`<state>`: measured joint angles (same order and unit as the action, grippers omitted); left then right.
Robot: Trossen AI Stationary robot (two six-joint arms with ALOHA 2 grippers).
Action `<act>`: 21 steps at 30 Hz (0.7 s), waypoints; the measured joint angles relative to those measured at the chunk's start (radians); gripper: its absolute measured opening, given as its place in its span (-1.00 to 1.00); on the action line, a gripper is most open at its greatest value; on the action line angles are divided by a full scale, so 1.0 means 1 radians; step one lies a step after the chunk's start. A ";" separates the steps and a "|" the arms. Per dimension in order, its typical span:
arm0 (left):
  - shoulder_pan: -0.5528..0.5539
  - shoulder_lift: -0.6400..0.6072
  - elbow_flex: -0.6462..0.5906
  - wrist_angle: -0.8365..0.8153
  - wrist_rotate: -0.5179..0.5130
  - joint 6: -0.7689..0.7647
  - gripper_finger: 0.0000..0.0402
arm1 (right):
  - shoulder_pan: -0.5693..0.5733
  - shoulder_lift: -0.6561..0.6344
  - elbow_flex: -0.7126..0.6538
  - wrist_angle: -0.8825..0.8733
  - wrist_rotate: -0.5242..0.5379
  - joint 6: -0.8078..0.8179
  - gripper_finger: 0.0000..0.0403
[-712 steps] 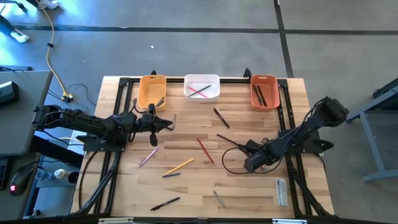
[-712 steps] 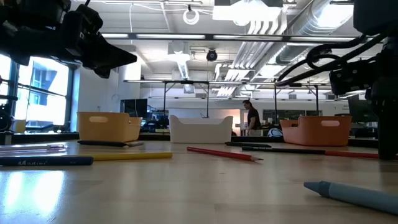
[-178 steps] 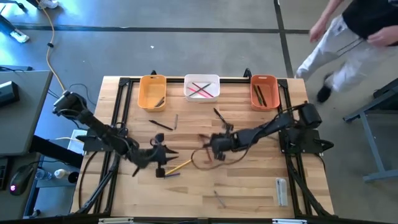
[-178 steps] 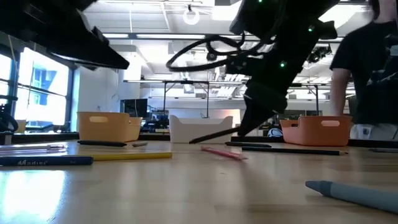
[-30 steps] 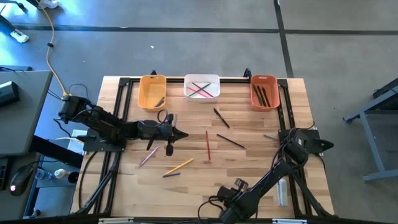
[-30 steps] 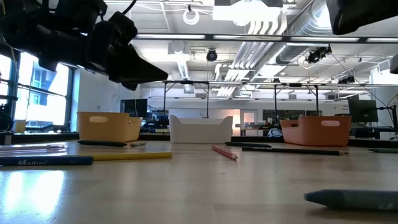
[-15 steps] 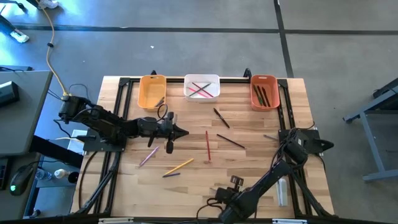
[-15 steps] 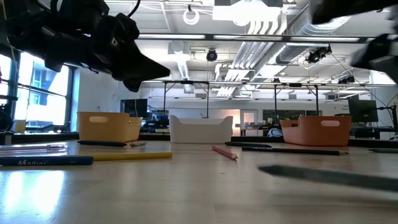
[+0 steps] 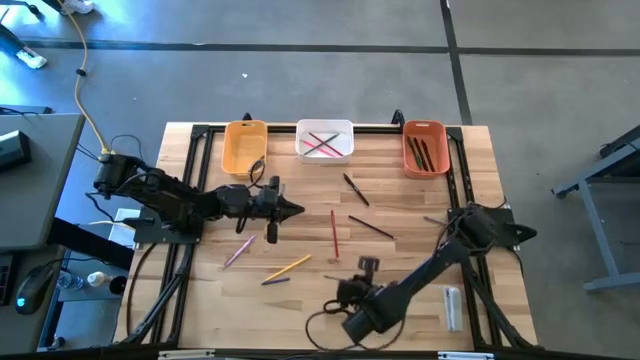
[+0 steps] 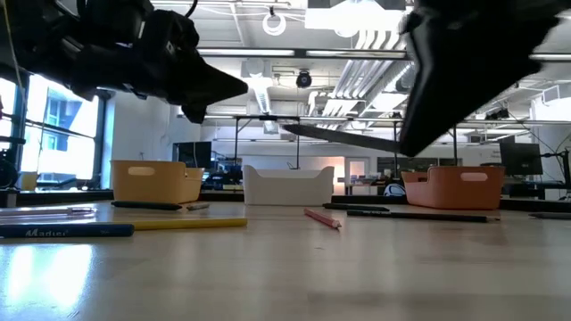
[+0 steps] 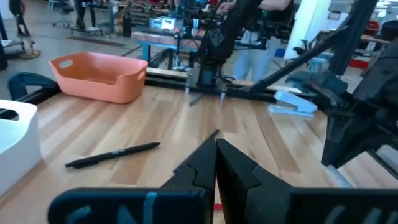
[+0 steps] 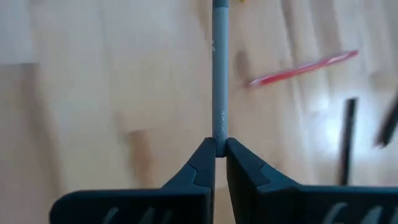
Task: Sort crayons/erasers/pens/pencils in bins
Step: Put the gray crayon into the yellow bin
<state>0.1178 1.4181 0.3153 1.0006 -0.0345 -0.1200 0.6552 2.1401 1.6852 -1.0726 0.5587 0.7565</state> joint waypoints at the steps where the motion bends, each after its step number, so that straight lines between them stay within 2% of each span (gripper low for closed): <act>1: 0.004 -0.001 0.000 0.001 0.000 0.000 -1.00 | -0.012 -0.001 0.000 -0.007 0.011 -0.029 -0.97; 8: 0.039 -0.051 0.000 0.000 -0.002 0.026 -1.00 | -0.107 -0.003 -0.003 -0.006 0.029 -0.234 -0.97; 11: 0.056 -0.082 0.000 -0.006 -0.002 0.036 -1.00 | -0.151 -0.021 -0.073 0.081 0.032 -0.317 -0.97; 15: 0.073 -0.120 0.000 -0.008 0.003 0.057 -1.00 | -0.211 -0.075 -0.232 0.295 0.016 -0.442 -0.97; 21: 0.087 -0.140 0.000 -0.012 0.023 0.062 -1.00 | -0.300 -0.280 -0.539 0.820 0.026 -0.637 -0.97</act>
<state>0.2051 1.2785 0.3153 0.9883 -0.0120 -0.0581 0.3550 1.8604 1.1459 -0.2523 0.5842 0.1195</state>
